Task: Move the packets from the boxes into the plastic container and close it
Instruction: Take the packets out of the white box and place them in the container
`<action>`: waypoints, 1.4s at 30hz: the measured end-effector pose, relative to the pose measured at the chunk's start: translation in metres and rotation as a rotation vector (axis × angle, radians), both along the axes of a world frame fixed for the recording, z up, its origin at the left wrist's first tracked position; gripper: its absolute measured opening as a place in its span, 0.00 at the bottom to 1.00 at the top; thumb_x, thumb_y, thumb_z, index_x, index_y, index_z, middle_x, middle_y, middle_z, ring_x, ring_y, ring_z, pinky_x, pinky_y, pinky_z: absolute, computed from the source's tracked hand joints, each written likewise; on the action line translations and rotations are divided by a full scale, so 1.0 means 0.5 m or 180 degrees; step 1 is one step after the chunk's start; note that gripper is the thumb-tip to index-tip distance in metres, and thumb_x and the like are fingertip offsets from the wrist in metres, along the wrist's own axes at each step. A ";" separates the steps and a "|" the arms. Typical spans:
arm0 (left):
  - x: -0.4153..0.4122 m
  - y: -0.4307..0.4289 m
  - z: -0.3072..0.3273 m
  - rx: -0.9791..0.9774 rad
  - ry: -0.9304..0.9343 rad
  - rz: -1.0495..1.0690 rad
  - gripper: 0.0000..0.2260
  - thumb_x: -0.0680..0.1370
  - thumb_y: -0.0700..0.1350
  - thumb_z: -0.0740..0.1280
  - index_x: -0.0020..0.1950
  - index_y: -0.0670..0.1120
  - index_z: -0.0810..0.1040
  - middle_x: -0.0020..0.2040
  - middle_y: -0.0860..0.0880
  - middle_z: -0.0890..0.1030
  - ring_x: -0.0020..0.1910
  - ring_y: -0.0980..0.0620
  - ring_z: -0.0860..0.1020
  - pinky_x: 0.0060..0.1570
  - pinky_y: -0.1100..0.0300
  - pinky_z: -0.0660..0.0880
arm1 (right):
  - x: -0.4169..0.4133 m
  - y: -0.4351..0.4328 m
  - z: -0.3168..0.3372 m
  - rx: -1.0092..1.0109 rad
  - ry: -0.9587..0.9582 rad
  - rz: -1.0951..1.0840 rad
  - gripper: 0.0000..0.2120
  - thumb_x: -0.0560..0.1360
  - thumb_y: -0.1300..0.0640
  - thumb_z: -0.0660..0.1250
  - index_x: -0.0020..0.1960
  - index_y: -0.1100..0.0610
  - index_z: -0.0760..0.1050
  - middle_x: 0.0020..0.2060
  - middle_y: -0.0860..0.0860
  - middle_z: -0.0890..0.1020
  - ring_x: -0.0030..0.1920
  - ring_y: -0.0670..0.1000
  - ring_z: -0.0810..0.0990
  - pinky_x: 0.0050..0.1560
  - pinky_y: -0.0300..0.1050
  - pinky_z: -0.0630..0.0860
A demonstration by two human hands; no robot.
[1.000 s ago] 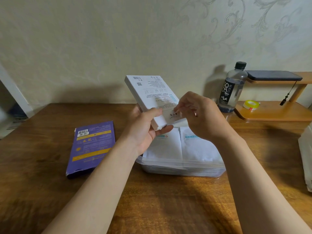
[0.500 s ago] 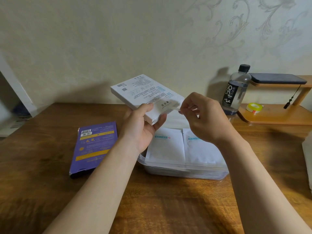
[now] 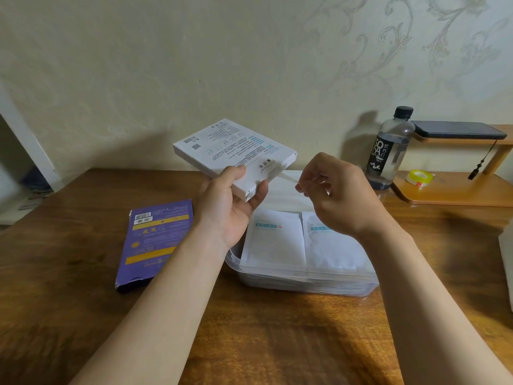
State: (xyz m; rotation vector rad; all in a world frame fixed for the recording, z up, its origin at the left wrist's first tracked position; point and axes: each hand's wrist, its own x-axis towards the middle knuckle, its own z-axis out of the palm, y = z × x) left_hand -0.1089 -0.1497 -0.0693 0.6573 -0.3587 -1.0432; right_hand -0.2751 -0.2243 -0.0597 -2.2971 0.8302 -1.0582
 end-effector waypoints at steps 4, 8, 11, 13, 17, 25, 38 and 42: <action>0.003 -0.002 -0.004 -0.0008 -0.0017 -0.0036 0.15 0.82 0.35 0.63 0.65 0.49 0.76 0.65 0.40 0.81 0.59 0.41 0.80 0.36 0.58 0.82 | -0.001 0.000 0.002 0.0252 -0.0268 0.0059 0.06 0.74 0.68 0.66 0.44 0.59 0.79 0.39 0.50 0.85 0.43 0.49 0.84 0.49 0.51 0.81; 0.003 -0.002 -0.005 -0.0082 -0.0043 -0.0079 0.16 0.82 0.34 0.62 0.65 0.50 0.76 0.66 0.40 0.80 0.62 0.40 0.79 0.37 0.57 0.82 | -0.012 -0.005 0.018 0.0593 -0.0938 -0.0217 0.05 0.74 0.65 0.66 0.42 0.61 0.80 0.36 0.54 0.85 0.38 0.52 0.85 0.45 0.55 0.83; 0.000 0.000 -0.004 -0.0149 -0.0106 -0.0171 0.16 0.82 0.34 0.62 0.65 0.50 0.76 0.67 0.41 0.80 0.62 0.41 0.79 0.37 0.57 0.81 | -0.011 -0.014 0.021 0.0880 -0.1192 -0.0637 0.07 0.74 0.63 0.63 0.41 0.64 0.79 0.34 0.55 0.85 0.36 0.53 0.85 0.44 0.59 0.84; -0.003 0.001 -0.004 -0.0216 -0.0201 -0.0267 0.18 0.81 0.34 0.61 0.68 0.50 0.74 0.68 0.42 0.80 0.61 0.42 0.80 0.37 0.57 0.81 | -0.003 -0.017 0.020 0.1400 -0.1285 -0.0681 0.07 0.76 0.63 0.63 0.44 0.63 0.78 0.36 0.56 0.85 0.36 0.55 0.85 0.44 0.59 0.84; -0.014 0.001 -0.005 -0.0324 -0.0468 -0.0455 0.19 0.81 0.33 0.61 0.68 0.51 0.73 0.63 0.45 0.83 0.55 0.45 0.83 0.36 0.56 0.80 | 0.013 -0.012 0.016 0.2486 -0.1437 -0.0150 0.08 0.79 0.62 0.64 0.56 0.62 0.78 0.41 0.58 0.85 0.40 0.57 0.85 0.43 0.51 0.82; -0.018 -0.002 -0.012 -0.0466 -0.0713 -0.0624 0.23 0.78 0.35 0.64 0.71 0.51 0.71 0.64 0.45 0.81 0.56 0.46 0.84 0.38 0.55 0.80 | 0.009 -0.013 0.023 0.2810 -0.1818 0.0366 0.16 0.76 0.70 0.60 0.62 0.61 0.77 0.46 0.63 0.84 0.40 0.59 0.83 0.48 0.54 0.81; -0.021 0.000 -0.005 -0.0196 -0.0629 -0.0659 0.16 0.83 0.36 0.61 0.66 0.52 0.76 0.58 0.47 0.85 0.50 0.48 0.86 0.39 0.53 0.82 | 0.010 -0.012 0.018 0.2691 -0.1843 0.0342 0.18 0.75 0.74 0.57 0.61 0.65 0.76 0.47 0.64 0.86 0.38 0.57 0.85 0.41 0.47 0.81; -0.023 0.001 -0.003 -0.0135 -0.0489 -0.0685 0.14 0.83 0.36 0.61 0.63 0.51 0.77 0.57 0.45 0.85 0.50 0.47 0.86 0.41 0.52 0.83 | 0.004 -0.019 0.013 0.2696 -0.1674 0.0498 0.20 0.76 0.73 0.57 0.62 0.62 0.78 0.50 0.64 0.85 0.44 0.59 0.83 0.55 0.55 0.81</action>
